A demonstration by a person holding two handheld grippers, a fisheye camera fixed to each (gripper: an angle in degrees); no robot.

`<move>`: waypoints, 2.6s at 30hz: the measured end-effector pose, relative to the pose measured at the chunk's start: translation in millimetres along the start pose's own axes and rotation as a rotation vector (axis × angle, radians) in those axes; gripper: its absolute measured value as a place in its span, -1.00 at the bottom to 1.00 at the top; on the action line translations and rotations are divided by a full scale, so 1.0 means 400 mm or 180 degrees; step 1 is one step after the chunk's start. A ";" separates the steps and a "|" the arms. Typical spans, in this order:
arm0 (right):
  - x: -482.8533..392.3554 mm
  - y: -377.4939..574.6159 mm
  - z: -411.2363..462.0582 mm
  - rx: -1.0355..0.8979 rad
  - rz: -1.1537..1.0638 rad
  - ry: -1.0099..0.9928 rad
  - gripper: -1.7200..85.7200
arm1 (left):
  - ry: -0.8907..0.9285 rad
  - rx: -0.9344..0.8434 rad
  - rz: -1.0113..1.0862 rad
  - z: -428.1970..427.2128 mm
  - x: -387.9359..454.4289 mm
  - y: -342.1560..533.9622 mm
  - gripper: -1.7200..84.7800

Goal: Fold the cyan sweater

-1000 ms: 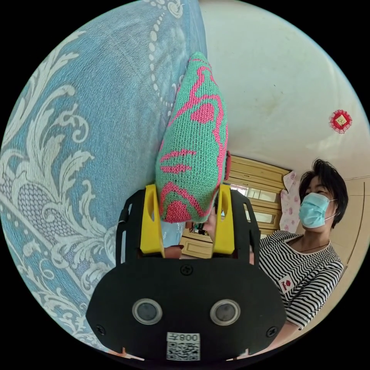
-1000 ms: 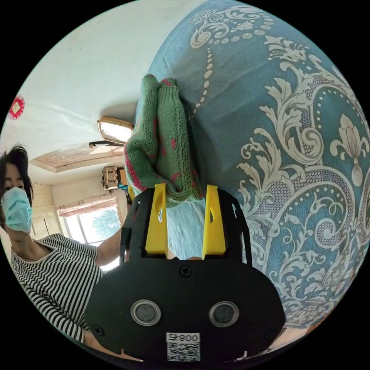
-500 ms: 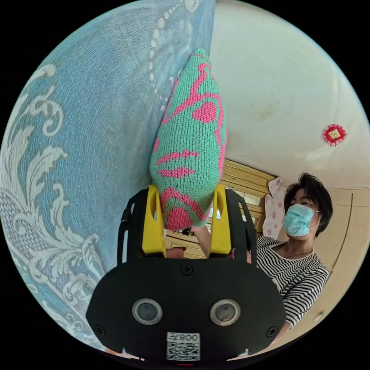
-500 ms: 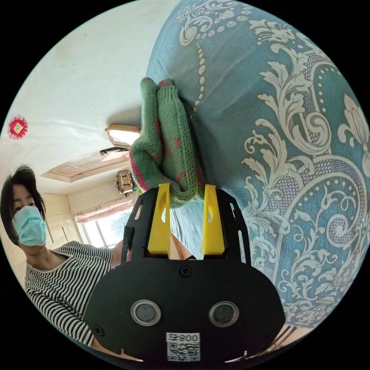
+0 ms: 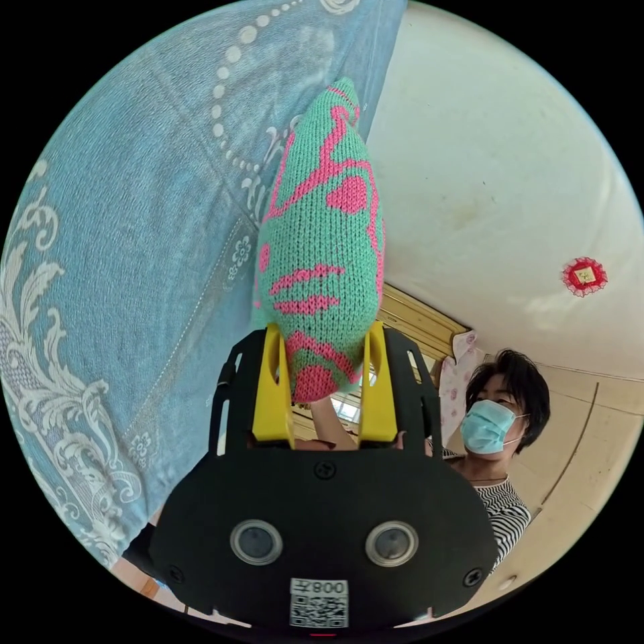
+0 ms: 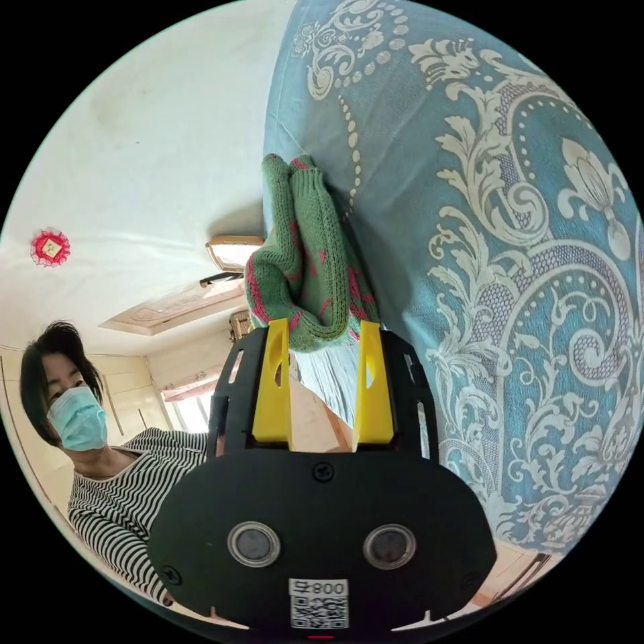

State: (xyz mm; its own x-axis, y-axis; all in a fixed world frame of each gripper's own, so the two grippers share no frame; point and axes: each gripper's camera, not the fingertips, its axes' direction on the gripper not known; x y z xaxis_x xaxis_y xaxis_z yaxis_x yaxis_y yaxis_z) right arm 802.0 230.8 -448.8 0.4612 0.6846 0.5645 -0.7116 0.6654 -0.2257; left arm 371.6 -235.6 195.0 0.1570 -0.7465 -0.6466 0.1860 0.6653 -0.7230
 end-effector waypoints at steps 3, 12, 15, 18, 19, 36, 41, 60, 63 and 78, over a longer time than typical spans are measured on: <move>0.040 0.028 -0.009 0.0095 0.0146 -0.0086 -0.60 | 0.0041 0.0015 -0.0051 0.016 0.004 -0.011 -0.58; 0.078 0.006 0.017 0.0104 0.0279 -0.0216 -0.63 | -0.0003 0.0050 -0.0113 0.077 -0.007 -0.049 -0.58; 0.078 -0.010 0.021 0.0024 0.0324 -0.0210 -0.70 | -0.0130 0.0043 -0.0135 0.100 -0.024 -0.066 -0.58; 0.058 0.000 0.001 0.0059 0.0288 -0.0227 -0.76 | -0.0167 0.0056 -0.0138 0.124 -0.035 -0.080 -0.59; 0.042 0.006 -0.010 0.0073 0.0252 -0.0196 -0.77 | -0.0174 0.0074 -0.0130 0.136 -0.032 -0.085 -0.60; -0.353 0.138 -0.174 0.0026 -0.0203 0.0305 -0.81 | -0.0123 -0.0005 -0.0047 0.347 0.111 -0.090 -0.66; -0.458 0.239 -0.205 0.0038 -0.0161 0.0366 -0.81 | -0.0089 -0.0158 -0.0133 0.396 0.151 -0.061 -0.67; -0.844 -0.112 -0.822 0.0488 -0.1119 0.0093 -0.83 | 0.0167 -0.0113 0.0494 1.134 0.452 -0.469 -0.69; -0.948 -0.202 -1.008 0.0710 -0.1440 0.0222 -0.83 | 0.0291 -0.0224 0.0789 1.364 0.537 -0.607 -0.69; -0.590 -0.638 -1.390 0.0729 -0.0029 0.1518 -0.81 | -0.0813 -0.0458 0.0434 2.224 0.140 -1.071 -0.65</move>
State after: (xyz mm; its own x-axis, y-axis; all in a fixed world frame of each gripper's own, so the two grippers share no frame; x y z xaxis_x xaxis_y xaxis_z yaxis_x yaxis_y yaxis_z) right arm 1169.4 64.8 -965.8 0.6198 0.7740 0.1295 -0.7794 0.6264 -0.0131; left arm 1163.5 -568.5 684.7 0.4127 -0.6159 -0.6711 0.0103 0.7399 -0.6727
